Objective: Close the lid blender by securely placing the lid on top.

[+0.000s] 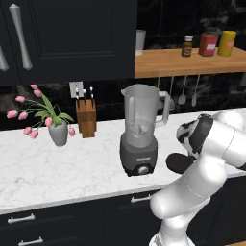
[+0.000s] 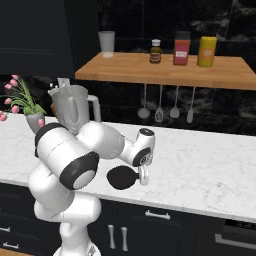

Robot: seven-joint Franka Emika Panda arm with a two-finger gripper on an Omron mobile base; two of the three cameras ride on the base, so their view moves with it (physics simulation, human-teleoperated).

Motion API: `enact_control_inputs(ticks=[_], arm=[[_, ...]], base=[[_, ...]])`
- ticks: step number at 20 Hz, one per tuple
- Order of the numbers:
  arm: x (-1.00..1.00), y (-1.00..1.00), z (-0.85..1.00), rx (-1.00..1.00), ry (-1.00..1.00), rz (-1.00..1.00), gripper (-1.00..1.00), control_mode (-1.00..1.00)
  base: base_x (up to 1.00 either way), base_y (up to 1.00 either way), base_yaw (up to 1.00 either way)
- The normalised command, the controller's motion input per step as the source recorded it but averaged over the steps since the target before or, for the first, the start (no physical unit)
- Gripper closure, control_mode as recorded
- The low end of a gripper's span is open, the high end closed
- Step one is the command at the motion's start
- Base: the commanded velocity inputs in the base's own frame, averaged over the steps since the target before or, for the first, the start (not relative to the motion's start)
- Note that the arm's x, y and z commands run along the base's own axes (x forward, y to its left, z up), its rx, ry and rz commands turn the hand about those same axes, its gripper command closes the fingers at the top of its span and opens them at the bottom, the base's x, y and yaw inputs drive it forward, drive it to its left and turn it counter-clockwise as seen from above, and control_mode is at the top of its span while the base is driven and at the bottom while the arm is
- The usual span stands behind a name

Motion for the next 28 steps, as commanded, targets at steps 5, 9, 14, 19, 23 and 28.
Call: enact_control_inputs(ticks=[5,9,14,19,23,28], arm=[[0.01,0.0,-0.03,0.0,0.0,0.0,1.0,-1.0],[0.0,0.03,0.0,0.0,0.0,0.0,1.0,-1.0],[-0.03,0.2,0.07,0.0,0.0,0.0,1.0,-1.0],[-0.04,0.06,0.49,0.0,0.0,0.0,1.0,-1.0],[0.0,0.0,0.66,0.0,0.0,0.0,1.0,-1.0],[0.0,0.0,0.58,0.0,0.01,0.0,1.0,-1.0]], base=[[0.0,0.0,0.0],[0.0,0.0,0.0],[0.0,0.0,0.0],[0.0,0.0,0.0],[0.0,0.0,0.0],[0.0,0.0,0.0]])
